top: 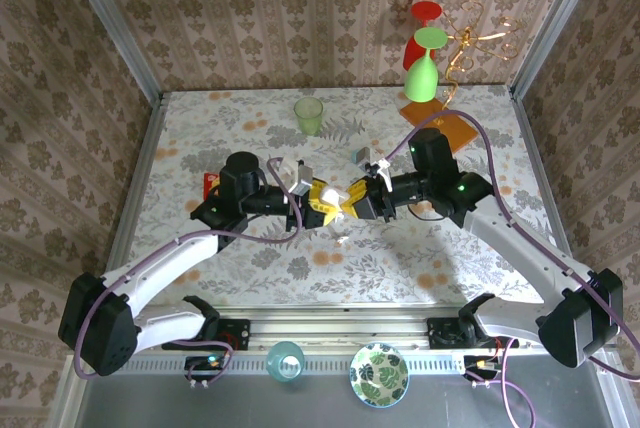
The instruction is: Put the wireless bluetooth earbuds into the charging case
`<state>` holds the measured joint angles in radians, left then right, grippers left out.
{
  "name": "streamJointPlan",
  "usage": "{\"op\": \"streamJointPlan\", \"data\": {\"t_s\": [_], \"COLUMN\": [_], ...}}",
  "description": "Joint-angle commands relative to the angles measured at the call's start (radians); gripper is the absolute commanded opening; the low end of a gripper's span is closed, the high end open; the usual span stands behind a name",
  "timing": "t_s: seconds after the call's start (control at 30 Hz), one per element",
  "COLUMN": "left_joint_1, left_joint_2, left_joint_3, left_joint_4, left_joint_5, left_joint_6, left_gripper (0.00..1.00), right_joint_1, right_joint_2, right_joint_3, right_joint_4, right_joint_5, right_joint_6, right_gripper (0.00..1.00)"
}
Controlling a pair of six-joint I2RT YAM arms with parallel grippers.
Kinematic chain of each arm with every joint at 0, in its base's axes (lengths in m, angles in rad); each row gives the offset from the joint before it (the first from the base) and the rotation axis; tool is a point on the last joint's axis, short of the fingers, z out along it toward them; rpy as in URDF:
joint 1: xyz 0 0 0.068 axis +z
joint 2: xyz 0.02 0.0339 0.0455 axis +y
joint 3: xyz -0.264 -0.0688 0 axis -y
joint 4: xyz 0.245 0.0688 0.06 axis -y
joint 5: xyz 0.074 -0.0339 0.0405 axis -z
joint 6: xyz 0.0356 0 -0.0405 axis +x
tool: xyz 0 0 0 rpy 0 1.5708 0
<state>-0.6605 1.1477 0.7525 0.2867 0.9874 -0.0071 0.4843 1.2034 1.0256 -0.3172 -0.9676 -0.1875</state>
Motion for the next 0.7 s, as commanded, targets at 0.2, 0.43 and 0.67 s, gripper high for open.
{"op": "streamJointPlan", "data": {"t_s": [0.2, 0.43, 0.67], "left_joint_1": [-0.001, 0.001, 0.001], "left_joint_2": [-0.010, -0.004, -0.001], "left_joint_3": [-0.004, 0.000, -0.001], "left_joint_4": [0.063, 0.057, 0.045], "left_joint_5": [0.023, 0.034, 0.054], "left_joint_6": [-0.034, -0.030, -0.004], "left_gripper": [0.35, 0.18, 0.00], "right_joint_1": [-0.003, -0.003, -0.011], "right_joint_2": [0.011, 0.015, -0.001], "right_joint_3": [-0.012, -0.009, -0.029], "right_joint_4": [0.000, -0.001, 0.076], "right_joint_5": [0.005, 0.012, 0.050], "right_joint_6": [-0.017, -0.021, 0.050], "right_gripper": [0.11, 0.13, 0.29]}}
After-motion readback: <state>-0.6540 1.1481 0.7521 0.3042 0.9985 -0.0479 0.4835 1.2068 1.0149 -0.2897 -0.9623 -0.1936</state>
